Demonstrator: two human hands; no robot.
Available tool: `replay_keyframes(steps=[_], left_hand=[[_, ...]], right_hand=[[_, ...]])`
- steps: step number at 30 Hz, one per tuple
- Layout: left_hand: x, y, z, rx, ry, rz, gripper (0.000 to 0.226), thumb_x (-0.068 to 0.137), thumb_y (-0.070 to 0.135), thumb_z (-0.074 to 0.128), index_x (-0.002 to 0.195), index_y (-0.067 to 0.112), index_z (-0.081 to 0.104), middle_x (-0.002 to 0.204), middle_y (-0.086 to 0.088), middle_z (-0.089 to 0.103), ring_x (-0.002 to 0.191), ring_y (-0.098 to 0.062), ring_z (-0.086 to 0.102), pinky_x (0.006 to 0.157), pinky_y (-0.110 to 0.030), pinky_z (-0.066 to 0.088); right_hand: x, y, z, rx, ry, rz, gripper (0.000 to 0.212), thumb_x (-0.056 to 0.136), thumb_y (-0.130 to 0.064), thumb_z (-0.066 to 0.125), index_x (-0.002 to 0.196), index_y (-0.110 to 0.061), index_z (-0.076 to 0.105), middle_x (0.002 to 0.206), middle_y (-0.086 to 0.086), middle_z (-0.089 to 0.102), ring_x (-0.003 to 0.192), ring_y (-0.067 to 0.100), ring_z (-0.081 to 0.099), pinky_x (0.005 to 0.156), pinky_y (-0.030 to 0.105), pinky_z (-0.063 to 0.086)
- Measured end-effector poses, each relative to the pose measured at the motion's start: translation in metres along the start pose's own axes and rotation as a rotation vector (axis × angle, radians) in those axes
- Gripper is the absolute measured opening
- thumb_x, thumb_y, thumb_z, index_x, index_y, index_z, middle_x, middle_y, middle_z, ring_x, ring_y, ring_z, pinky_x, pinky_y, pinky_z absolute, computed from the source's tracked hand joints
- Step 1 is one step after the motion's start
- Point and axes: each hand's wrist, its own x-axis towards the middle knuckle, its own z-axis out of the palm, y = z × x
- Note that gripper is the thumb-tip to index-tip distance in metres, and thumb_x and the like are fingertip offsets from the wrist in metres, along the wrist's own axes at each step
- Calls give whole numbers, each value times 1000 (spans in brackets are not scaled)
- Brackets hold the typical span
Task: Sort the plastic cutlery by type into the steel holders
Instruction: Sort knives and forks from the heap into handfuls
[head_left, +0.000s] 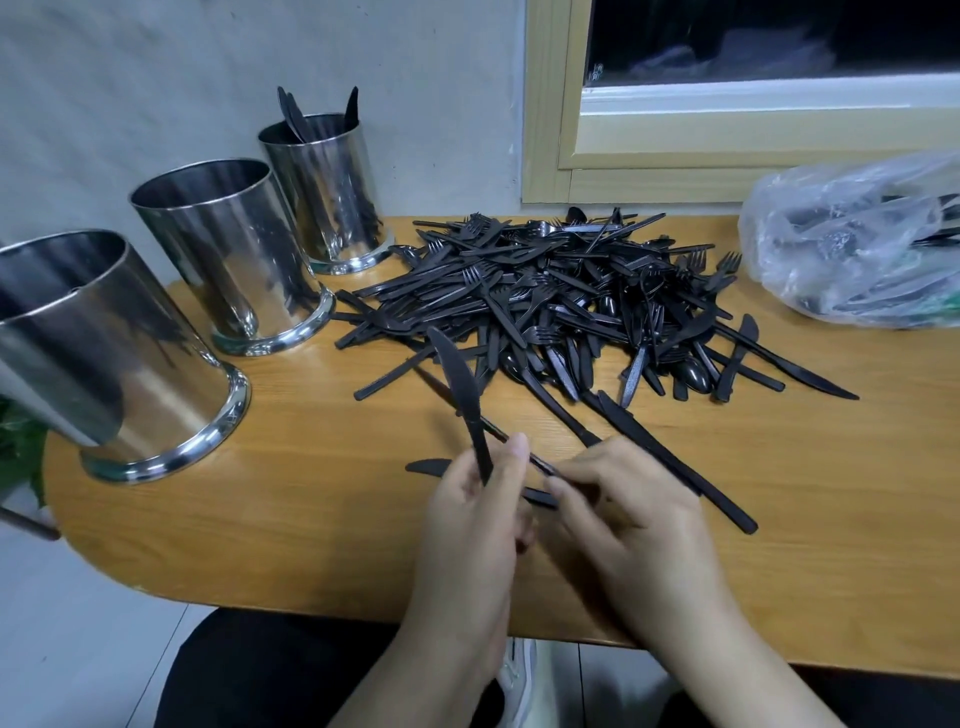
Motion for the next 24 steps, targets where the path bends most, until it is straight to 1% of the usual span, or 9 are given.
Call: replay_keyframes(steps=[1,3,6,9,12,14,17,21,24], left_hand=[[2,0,-2,3,19,4,30,94,43,63,79,19,71,63,1,43,59,-15,40,62,-37,35],[7,3,-11,36,69,51,36,100,39,59,69,22,65,63,0,46,60,-16,43,65,-40,36],[17,10,-32,51,175,137,36,106,37,48,77,19,60,63,5,55,65,-17,53,73,-44,44],[22,14,-48,3,206,204,32,109,30,41,92,11,59,72,0,66,71,-21,65,77,-45,52],[23,11,-49,-24,181,234,22,111,21,38,106,13,58,71,-2,62,66,-20,60,69,-40,49],[23,9,-50,-9,173,239,20,110,24,41,103,15,58,68,2,53,60,-16,49,65,-37,42],[25,8,-51,-51,168,209,25,100,34,53,87,13,53,65,3,41,55,-12,36,56,-31,35],[24,8,-52,-44,156,194,40,87,49,58,78,12,45,63,1,38,52,-13,34,51,-28,35],[23,6,-52,3,132,176,41,96,45,53,79,8,50,63,0,41,53,-15,39,54,-31,38]], right_hand=[[1,-1,3,15,-34,-10,5,92,-25,69,95,-25,73,88,-15,61,84,7,61,72,23,48],[2,0,6,-7,-97,32,22,94,-43,62,104,-27,74,94,-18,61,92,7,60,79,25,49],[3,6,7,-210,-189,127,42,91,-51,59,120,-22,70,102,-17,58,101,9,56,91,31,48],[3,9,17,-414,-251,98,28,88,-39,69,112,-24,72,98,-14,55,93,14,52,85,36,48],[4,9,21,-392,-232,97,10,88,-27,74,97,-24,73,91,-13,55,86,15,52,80,36,48],[6,8,20,-376,-230,110,5,88,-23,74,92,-22,71,88,-12,54,84,15,53,77,34,49],[7,6,18,-386,-227,128,6,86,-22,74,86,-21,67,84,-9,55,81,16,53,74,32,49],[6,2,18,-416,-229,141,6,88,-25,70,85,-21,67,83,-9,57,81,15,54,75,30,48],[5,2,16,-409,-201,158,9,91,-24,68,85,-19,69,83,-7,58,79,15,57,71,30,50]])
